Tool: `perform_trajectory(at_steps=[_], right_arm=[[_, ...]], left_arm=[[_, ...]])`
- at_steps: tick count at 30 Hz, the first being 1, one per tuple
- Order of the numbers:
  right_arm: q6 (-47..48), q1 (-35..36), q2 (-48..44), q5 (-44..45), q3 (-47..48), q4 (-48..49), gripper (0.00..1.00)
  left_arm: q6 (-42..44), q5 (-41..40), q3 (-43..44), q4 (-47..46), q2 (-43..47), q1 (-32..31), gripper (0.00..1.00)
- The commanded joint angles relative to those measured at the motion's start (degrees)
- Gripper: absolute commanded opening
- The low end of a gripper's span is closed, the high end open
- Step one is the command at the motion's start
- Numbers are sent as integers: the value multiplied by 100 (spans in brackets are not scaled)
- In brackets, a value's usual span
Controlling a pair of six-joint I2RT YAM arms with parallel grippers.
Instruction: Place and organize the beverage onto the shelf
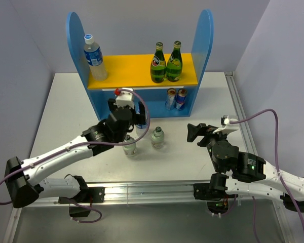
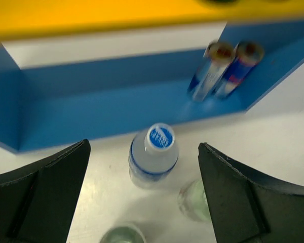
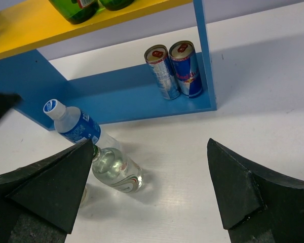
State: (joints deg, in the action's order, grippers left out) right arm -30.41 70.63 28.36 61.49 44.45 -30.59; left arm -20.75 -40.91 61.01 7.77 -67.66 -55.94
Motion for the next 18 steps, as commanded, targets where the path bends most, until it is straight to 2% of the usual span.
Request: perform_trajectory(at_steps=[1, 18], right_arm=[[-52, 47, 73, 170, -15, 71, 100], [-184, 56, 21, 205, -15, -61, 100]], left_arm=[[-649, 135, -317, -284, 60, -13, 94], [-922, 56, -344, -724, -1214, 127, 92]])
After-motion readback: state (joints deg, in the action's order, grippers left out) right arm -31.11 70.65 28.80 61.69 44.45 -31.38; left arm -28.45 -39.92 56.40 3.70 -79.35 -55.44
